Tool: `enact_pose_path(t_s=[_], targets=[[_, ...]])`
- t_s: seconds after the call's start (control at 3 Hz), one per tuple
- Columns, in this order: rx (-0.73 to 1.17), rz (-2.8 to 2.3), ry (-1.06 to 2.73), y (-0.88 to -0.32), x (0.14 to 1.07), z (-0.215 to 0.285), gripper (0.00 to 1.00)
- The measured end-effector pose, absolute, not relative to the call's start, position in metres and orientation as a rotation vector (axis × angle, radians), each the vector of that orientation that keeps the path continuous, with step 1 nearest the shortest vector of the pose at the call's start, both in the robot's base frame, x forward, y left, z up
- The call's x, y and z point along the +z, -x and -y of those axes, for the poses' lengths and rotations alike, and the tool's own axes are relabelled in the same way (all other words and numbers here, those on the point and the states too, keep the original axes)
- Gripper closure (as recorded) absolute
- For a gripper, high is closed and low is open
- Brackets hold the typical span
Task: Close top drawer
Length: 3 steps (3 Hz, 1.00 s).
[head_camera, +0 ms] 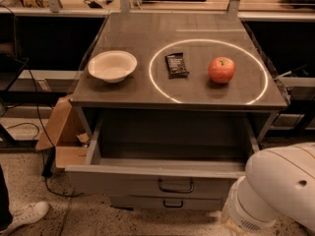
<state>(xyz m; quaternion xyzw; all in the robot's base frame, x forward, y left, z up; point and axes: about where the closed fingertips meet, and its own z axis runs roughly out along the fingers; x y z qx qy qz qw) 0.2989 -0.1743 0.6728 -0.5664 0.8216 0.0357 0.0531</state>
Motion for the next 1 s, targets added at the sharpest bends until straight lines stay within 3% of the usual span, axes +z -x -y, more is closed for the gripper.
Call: enact_pose_path(t_s=[1.0], targets=[[0.015,-2.414,1.663,-0.356,0.655,0.140,1.00]])
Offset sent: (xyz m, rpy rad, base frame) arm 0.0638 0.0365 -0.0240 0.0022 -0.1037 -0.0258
